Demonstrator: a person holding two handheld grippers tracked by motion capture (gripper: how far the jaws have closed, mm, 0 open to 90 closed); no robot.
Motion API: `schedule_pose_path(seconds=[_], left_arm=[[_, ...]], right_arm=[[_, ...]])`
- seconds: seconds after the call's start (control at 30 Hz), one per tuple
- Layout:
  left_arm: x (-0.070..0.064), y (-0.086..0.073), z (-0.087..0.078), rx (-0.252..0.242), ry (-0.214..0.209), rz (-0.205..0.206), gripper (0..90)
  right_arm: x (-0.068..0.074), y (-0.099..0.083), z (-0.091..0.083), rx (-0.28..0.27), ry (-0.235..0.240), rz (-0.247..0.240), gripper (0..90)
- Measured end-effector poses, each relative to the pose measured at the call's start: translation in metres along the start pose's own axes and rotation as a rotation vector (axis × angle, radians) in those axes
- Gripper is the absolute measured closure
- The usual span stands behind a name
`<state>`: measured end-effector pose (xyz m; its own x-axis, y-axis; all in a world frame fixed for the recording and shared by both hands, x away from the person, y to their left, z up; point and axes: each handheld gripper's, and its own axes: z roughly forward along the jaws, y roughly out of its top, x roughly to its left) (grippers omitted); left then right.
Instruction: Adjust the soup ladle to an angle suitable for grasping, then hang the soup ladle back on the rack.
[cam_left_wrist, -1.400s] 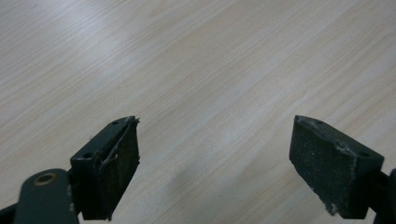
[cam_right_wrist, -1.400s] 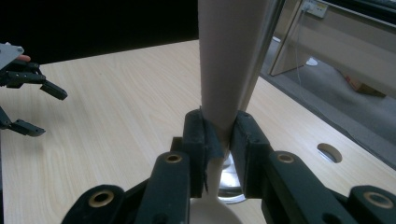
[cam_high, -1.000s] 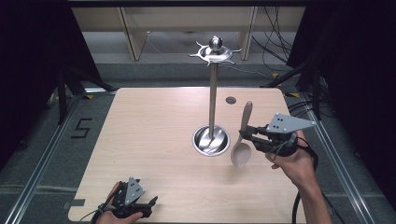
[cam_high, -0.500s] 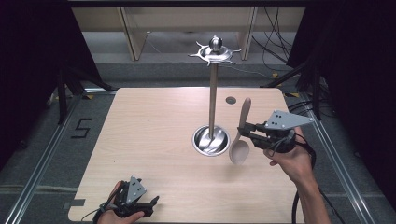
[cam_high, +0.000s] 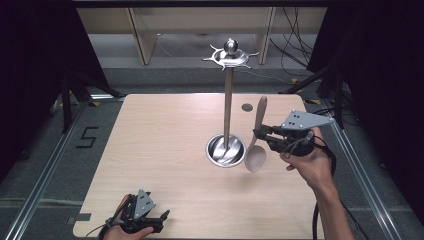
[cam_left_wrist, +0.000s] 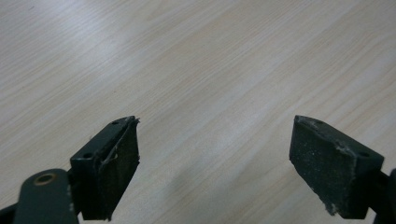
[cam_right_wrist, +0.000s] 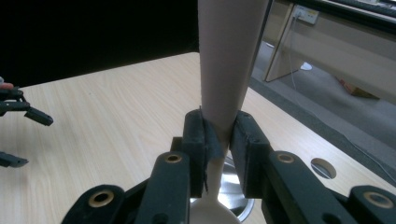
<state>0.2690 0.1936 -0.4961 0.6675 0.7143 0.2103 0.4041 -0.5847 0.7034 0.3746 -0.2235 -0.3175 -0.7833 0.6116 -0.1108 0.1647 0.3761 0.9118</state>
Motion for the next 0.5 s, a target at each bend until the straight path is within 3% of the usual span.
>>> schedule_pose_path(seconds=[0.13,0.27,0.3,0.33,0.37,0.4,0.43,0.5], left_arm=[[0.000,0.000,0.000,0.001,0.001,-0.002,15.5],[-0.001,-0.001,0.001,0.001,-0.001,-0.016,15.5],[0.000,0.000,0.001,0.005,-0.002,0.012,15.5],[-0.002,-0.001,0.001,0.003,0.002,-0.015,15.5],[0.000,0.000,0.001,0.004,-0.001,0.011,15.5],[0.000,0.000,0.001,0.004,0.000,0.011,15.5],[-0.002,0.000,0.003,-0.021,-0.002,-0.023,15.5],[-0.003,-0.001,0.003,-0.008,0.005,-0.024,15.5]], right_arm=[[-0.002,0.007,-0.001,-0.003,0.002,-0.013,76.9],[-0.003,0.013,-0.002,0.009,-0.005,0.017,76.9],[-0.005,0.014,-0.002,0.004,-0.008,-0.002,76.9],[-0.006,0.016,-0.001,0.006,0.004,0.000,76.9],[-0.007,0.018,-0.001,0.011,-0.005,-0.008,76.9],[-0.007,0.020,-0.001,0.002,-0.019,0.001,76.9],[-0.008,0.022,-0.001,0.011,-0.013,-0.008,76.9],[-0.009,0.025,0.000,0.014,-0.018,0.002,76.9]])
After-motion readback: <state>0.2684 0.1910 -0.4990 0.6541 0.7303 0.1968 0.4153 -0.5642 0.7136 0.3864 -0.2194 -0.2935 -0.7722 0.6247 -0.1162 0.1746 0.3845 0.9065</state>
